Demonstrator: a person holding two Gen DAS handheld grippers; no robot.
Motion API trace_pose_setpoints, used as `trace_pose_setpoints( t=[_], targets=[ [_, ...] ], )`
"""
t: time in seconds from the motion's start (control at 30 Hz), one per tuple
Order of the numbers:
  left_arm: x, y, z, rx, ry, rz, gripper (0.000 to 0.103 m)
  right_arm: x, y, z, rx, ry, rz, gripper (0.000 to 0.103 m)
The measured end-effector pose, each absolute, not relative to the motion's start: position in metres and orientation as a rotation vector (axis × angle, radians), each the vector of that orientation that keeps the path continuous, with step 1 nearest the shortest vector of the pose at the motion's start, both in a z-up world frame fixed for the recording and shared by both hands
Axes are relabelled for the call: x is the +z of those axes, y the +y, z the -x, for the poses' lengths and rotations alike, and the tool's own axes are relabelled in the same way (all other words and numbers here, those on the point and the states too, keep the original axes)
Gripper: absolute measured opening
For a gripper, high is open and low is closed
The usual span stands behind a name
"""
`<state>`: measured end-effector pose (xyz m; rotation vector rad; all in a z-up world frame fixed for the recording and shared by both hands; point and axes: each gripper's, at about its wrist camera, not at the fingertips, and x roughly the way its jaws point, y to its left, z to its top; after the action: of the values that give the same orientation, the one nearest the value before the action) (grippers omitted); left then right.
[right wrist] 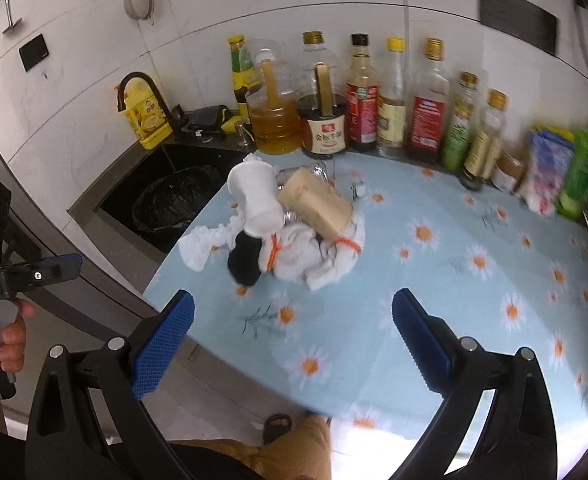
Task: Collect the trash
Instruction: 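Grasp the white paper cup with the left tool while the right tool grasps the brown paper cup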
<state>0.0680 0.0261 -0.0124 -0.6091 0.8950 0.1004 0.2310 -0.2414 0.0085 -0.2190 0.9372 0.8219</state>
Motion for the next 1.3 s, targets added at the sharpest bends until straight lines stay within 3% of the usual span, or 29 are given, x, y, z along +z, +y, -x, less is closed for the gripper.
trace_pose_setpoints(
  t=[0.33, 0.63, 0.93, 1.3],
  targets=[
    [-0.029, 0.041, -0.111, 0.227, 0.851, 0.746, 0.096, -0.031, -0.184, -0.330, 1.001, 0.986, 0.381, 0.098],
    [-0.051, 0.033, -0.142, 0.335, 0.859, 0.832, 0.096, -0.083, -0.138, -0.377, 1.164, 1.060, 0.551, 0.089],
    [-0.060, 0.031, -0.149, 0.418, 0.863, 0.866, 0.096, -0.112, -0.108, -0.386, 1.261, 1.063, 0.689, 0.065],
    [-0.060, 0.030, -0.174, 0.398, 0.890, 0.836, 0.096, -0.109, -0.118, -0.392, 1.287, 1.050, 0.638, 0.057]
  ],
)
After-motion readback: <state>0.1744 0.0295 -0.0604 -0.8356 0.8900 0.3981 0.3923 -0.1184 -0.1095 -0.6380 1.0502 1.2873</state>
